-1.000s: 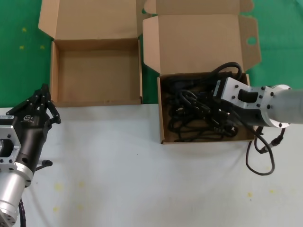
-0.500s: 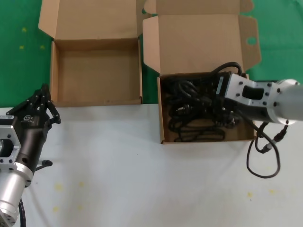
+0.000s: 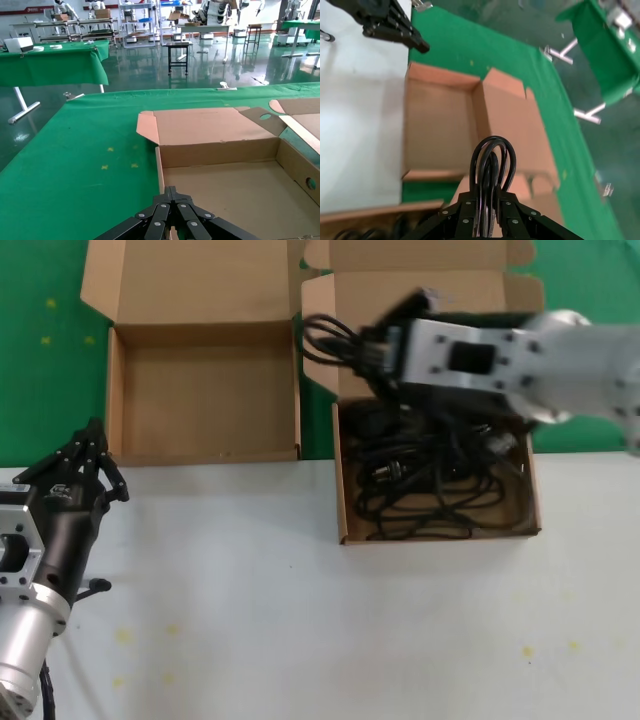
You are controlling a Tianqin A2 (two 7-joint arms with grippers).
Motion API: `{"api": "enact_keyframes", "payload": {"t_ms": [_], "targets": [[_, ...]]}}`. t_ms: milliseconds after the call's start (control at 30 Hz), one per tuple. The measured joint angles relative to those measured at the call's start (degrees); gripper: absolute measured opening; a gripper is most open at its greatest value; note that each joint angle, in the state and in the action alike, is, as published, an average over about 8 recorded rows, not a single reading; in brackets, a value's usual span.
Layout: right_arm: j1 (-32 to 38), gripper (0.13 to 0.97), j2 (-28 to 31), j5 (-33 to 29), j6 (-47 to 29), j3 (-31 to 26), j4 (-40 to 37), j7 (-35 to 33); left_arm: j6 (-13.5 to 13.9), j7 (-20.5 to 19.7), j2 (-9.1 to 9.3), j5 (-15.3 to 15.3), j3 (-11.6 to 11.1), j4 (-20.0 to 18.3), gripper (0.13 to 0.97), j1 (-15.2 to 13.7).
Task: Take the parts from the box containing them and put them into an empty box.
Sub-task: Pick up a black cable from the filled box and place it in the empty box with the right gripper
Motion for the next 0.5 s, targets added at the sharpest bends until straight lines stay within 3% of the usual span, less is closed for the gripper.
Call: {"api": "enact_keyframes", "payload": {"t_ms": [500], "targets": [[4.11,0.204,-15.39,-8.93,10.80,-7.32,-14.04,-12.63,0.00,0.01,0.00,0.00,0.00,0.00,0.144,0.00]]}}
